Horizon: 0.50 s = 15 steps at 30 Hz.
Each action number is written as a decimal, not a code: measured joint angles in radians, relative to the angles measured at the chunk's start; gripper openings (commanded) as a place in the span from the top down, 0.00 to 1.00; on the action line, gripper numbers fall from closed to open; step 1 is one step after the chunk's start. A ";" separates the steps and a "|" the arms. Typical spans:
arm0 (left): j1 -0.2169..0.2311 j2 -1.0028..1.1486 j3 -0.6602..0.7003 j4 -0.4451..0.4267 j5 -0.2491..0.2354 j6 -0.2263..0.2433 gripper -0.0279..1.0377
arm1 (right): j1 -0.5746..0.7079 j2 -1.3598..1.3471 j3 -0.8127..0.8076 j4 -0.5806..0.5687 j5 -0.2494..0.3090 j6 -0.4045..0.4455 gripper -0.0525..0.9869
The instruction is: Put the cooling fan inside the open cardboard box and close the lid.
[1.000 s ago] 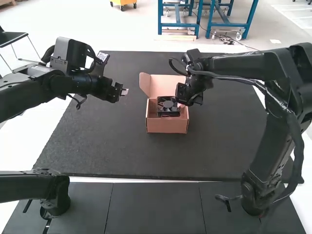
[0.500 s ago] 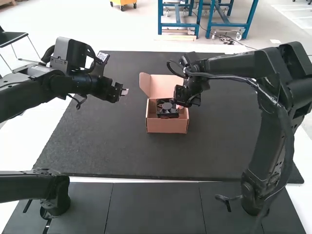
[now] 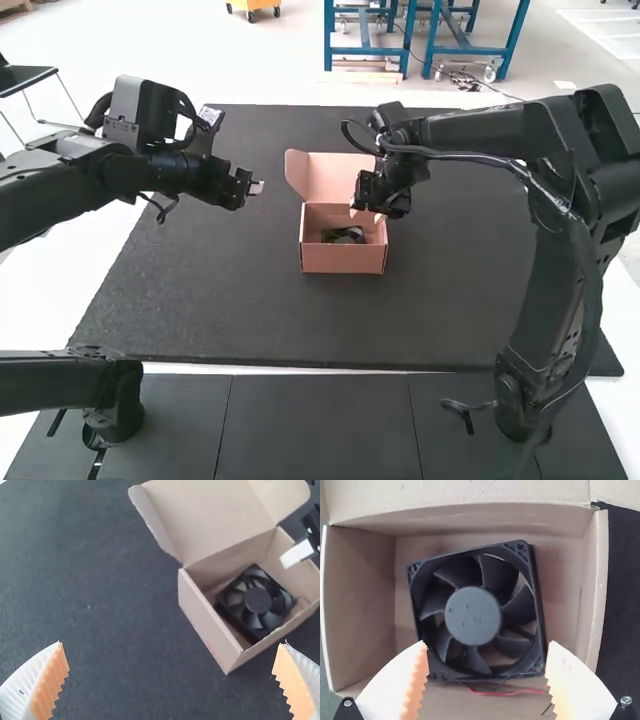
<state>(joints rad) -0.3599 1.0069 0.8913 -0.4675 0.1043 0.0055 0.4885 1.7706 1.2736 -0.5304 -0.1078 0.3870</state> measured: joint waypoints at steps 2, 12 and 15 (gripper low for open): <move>0.000 0.000 0.000 0.009 0.000 -0.003 0.07 | 0.000 0.000 0.024 -0.014 0.000 -0.011 0.29; 0.000 0.016 0.001 0.057 -0.003 -0.005 0.07 | 0.000 -0.029 0.187 -0.216 0.009 -0.159 0.21; 0.000 0.045 0.004 0.068 -0.011 -0.007 0.07 | -0.003 -0.082 0.177 -0.228 0.048 -0.231 0.21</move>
<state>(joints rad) -0.3599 1.0523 0.8951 -0.4000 0.0933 -0.0013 0.4858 1.6890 1.4509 -0.7586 -0.0601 0.1558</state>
